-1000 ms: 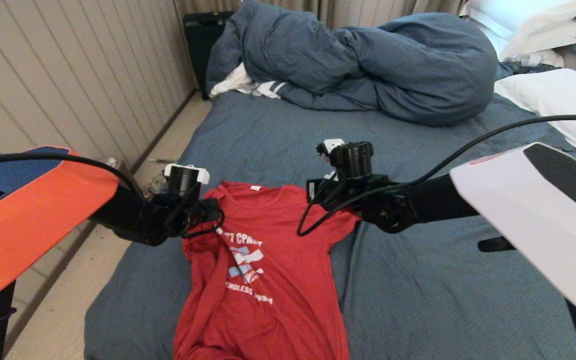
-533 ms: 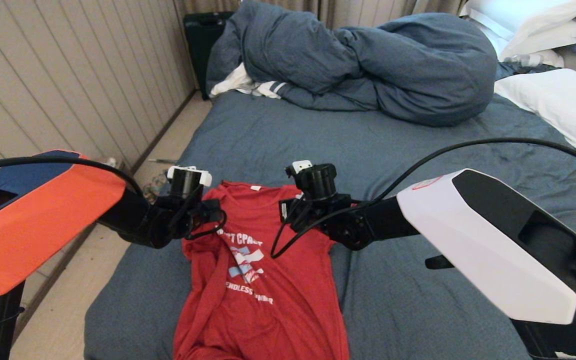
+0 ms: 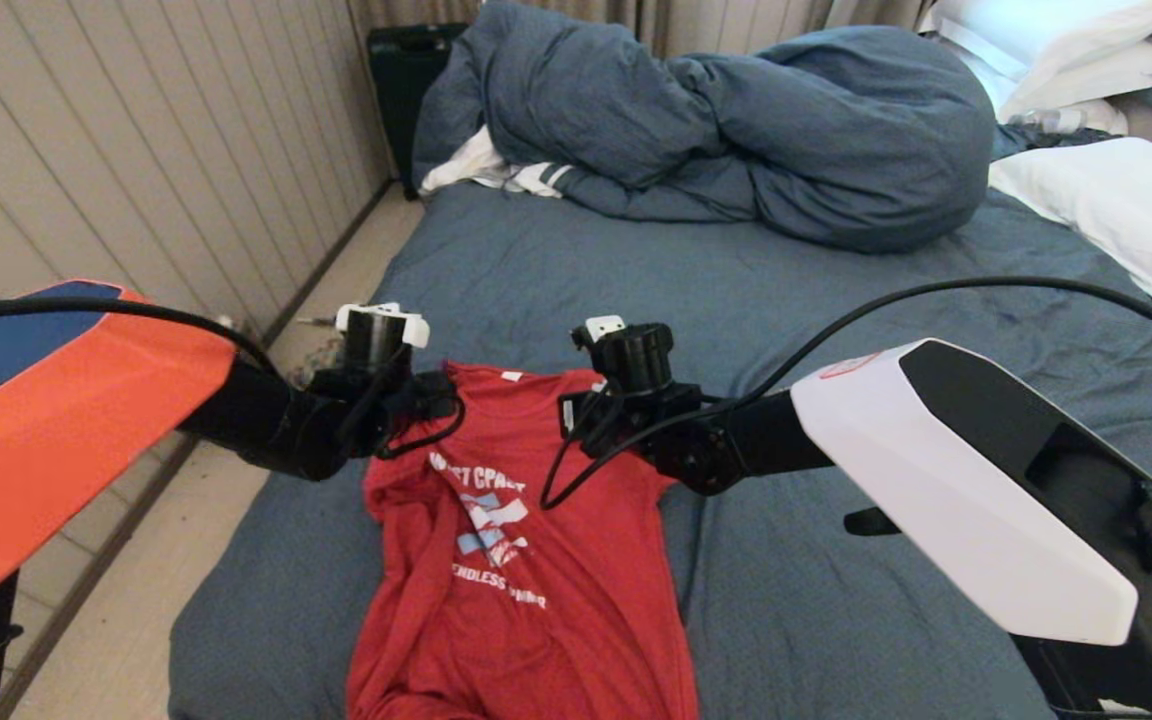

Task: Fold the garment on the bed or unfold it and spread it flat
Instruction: Unford the red T-shirt

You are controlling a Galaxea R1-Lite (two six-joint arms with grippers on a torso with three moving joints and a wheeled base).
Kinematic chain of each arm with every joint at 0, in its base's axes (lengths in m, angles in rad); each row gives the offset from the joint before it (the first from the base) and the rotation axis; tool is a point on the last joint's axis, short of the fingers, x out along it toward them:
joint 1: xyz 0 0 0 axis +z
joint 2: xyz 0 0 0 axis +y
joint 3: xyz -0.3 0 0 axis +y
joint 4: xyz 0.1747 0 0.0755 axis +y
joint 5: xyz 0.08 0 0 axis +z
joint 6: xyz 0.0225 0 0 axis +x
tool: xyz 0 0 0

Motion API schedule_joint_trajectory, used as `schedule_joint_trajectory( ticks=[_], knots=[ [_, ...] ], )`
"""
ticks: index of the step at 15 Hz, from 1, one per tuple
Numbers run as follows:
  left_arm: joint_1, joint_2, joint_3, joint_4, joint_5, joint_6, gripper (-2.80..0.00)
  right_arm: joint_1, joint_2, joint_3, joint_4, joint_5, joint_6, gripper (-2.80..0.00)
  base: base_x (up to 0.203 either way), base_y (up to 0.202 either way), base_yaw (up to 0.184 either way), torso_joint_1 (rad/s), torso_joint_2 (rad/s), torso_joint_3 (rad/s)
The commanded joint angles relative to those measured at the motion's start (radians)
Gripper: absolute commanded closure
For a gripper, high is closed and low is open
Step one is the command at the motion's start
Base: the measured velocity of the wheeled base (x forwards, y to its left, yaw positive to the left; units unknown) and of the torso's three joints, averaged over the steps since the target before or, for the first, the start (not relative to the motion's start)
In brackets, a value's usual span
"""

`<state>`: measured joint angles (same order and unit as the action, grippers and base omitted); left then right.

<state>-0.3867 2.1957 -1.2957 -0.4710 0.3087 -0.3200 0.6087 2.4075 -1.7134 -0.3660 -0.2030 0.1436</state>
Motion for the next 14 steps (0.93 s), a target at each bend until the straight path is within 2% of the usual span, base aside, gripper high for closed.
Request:
schedule_joint_trajectory(
  ticks=[1,4,8,9,14],
  knots=[
    [-0.013,0.061,-0.048,0.001,0.005,0.0,-2.8,-0.001,0.004,-0.005,0.001,-0.001,0.001,0.0,0.0,0.0,0.0,0.0,0.0,0.0],
    [-0.02,0.119,-0.108,0.006,0.007,0.031,-2.8,-0.004,0.01,-0.009,0.001,0.0,0.001,0.0,0.0,0.0,0.0,0.0,0.0,0.0],
    [-0.018,0.134,-0.143,0.015,0.009,0.035,-2.8,-0.001,0.016,-0.014,0.001,0.0,0.001,0.0,0.0,0.0,0.0,0.0,0.0,0.0],
    [-0.02,0.134,-0.143,0.018,0.009,0.035,0.0,-0.001,0.016,-0.014,0.001,0.0,0.001,0.0,0.0,0.0,0.0,0.0,0.0,0.0],
    [-0.018,0.125,-0.146,0.018,0.01,0.033,0.0,-0.001,0.017,-0.014,0.001,0.0,0.001,0.0,0.0,0.0,0.0,0.0,0.0,0.0]
  ],
)
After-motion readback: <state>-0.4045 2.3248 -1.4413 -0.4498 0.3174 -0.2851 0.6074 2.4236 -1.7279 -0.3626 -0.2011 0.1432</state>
